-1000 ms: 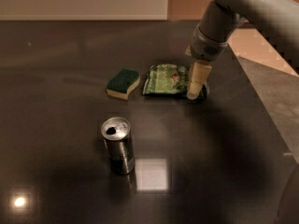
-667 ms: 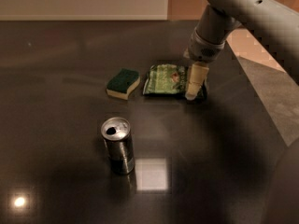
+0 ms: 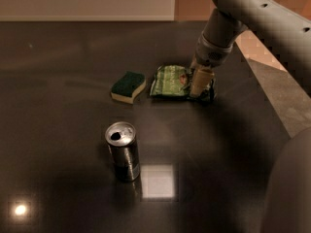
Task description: Pick green jalapeno chip bag
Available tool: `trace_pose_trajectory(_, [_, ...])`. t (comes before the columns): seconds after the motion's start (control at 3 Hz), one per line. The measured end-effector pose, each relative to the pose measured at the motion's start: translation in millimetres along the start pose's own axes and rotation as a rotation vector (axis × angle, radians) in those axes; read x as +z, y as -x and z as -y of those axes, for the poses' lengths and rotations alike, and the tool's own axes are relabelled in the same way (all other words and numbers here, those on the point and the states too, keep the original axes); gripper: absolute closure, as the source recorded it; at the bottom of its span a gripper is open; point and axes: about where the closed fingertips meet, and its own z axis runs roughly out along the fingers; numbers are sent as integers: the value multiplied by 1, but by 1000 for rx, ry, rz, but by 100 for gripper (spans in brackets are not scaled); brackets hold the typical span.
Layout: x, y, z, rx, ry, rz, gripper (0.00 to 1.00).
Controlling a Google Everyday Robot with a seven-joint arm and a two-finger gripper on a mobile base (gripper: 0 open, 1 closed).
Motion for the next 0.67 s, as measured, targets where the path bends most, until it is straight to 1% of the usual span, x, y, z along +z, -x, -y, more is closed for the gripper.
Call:
trace_pose_trajectory(0.33, [-3,0,0,-4,7,14,62])
trace_pose_trajectory(0.67, [-23,6,-6,-29,3,42,86])
